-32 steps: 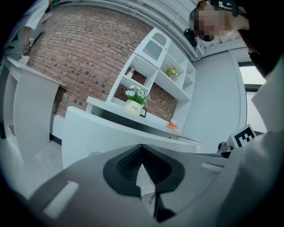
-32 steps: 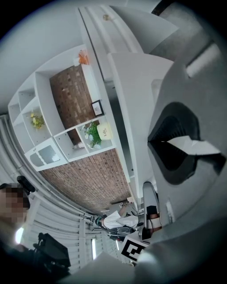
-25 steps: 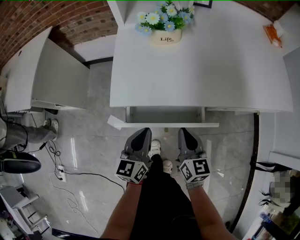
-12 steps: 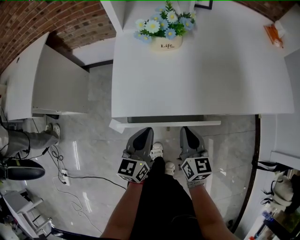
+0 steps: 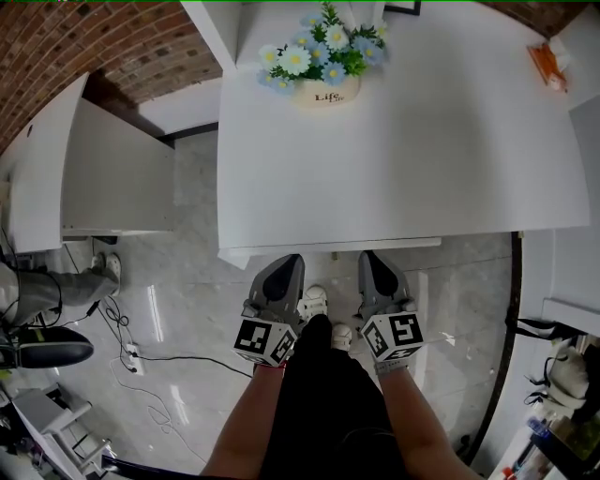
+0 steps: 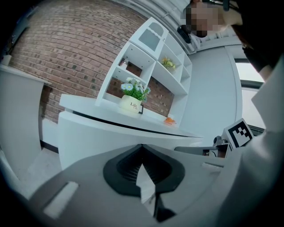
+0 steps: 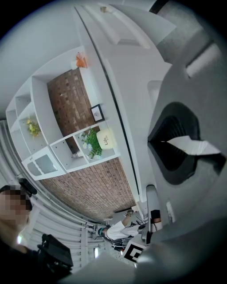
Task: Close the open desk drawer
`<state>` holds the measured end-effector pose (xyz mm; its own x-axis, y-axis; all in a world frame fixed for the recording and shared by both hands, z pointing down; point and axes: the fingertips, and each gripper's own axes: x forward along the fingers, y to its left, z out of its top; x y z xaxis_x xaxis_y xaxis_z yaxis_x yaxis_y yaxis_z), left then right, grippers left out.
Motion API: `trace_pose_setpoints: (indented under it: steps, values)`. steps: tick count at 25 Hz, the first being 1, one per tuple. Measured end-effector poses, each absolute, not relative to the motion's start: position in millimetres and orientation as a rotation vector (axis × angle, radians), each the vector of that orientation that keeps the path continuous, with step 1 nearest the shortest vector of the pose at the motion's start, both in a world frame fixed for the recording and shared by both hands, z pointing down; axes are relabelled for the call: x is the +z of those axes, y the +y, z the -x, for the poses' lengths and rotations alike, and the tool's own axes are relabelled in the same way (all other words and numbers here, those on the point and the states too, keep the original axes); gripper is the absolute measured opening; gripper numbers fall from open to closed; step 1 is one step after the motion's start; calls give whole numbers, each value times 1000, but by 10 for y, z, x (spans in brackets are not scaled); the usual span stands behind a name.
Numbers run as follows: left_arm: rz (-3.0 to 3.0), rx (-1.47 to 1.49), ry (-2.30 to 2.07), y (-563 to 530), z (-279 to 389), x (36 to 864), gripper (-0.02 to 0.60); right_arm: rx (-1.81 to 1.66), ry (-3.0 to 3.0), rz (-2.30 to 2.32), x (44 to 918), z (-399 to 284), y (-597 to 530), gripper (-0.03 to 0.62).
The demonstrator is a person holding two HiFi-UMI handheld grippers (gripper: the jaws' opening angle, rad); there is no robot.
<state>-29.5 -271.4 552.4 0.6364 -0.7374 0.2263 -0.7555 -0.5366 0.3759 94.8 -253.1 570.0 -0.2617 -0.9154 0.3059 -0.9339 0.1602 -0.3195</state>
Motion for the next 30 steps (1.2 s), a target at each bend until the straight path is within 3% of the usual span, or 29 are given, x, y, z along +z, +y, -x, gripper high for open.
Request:
trace_pose_setpoints:
  steps: [30]
  values:
    - [-2477, 154, -1103, -2835, 246, 5582, 3, 675, -2345, -1848, 5707, -1037, -2669, -2]
